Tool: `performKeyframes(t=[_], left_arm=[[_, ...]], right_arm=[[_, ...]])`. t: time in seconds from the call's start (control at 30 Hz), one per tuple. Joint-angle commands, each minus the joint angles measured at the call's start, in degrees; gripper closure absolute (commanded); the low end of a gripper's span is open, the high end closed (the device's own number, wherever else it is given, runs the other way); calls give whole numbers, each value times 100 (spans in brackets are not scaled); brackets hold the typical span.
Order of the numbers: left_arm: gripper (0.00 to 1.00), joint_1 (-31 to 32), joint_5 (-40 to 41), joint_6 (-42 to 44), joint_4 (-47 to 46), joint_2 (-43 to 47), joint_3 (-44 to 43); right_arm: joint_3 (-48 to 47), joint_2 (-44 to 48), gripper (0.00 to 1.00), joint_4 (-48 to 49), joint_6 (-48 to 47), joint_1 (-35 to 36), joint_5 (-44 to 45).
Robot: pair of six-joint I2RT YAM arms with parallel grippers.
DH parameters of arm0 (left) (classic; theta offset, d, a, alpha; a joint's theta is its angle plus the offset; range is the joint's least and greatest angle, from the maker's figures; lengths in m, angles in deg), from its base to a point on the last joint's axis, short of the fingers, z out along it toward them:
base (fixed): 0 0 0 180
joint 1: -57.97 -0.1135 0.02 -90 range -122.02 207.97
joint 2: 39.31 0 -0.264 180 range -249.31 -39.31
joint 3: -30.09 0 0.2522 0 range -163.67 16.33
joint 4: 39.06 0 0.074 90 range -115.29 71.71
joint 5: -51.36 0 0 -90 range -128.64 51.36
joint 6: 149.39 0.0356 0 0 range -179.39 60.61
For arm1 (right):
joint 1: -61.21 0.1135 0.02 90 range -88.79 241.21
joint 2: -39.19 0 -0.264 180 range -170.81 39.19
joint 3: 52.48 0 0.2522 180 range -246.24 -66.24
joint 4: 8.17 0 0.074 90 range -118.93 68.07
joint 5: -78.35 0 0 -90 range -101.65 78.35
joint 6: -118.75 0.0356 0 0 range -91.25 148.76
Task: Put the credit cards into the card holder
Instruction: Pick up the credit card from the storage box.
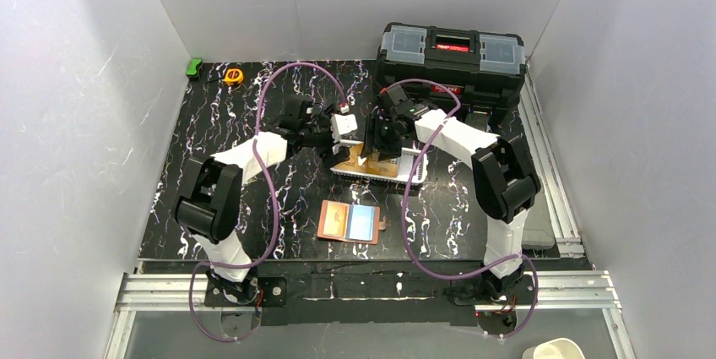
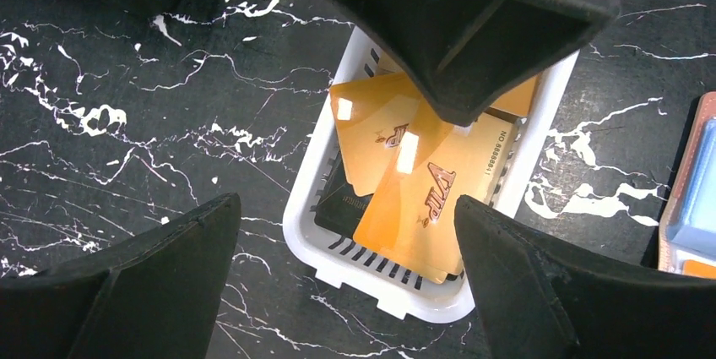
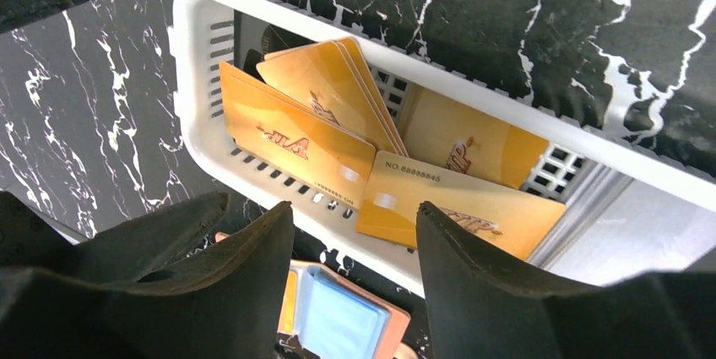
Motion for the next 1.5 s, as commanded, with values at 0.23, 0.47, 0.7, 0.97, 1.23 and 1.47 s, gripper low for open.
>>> performKeyframes(t=[0.23, 0.47, 0.7, 0.97, 1.23, 1.47], left_arm=[[4, 69, -681, 234, 75, -142, -629], [4, 296, -568, 14, 127, -711, -1341], [4, 297, -441, -28, 585, -674, -1437], [5, 297, -304, -243, 565, -632, -1430], [7, 297, -358, -348, 420, -653, -1378], [8, 308, -375, -420, 336, -685, -1387]], right_arm=[[484, 907, 34, -957, 67, -303, 1248], [626, 941, 22, -1517, 399, -295, 2164], [536, 745, 16, -1677, 459, -286, 2293], [651, 773, 15, -1368, 563, -254, 2229], [758, 1003, 22, -1056, 548, -220, 2140], [618, 576, 17, -1352, 760, -207, 2307]])
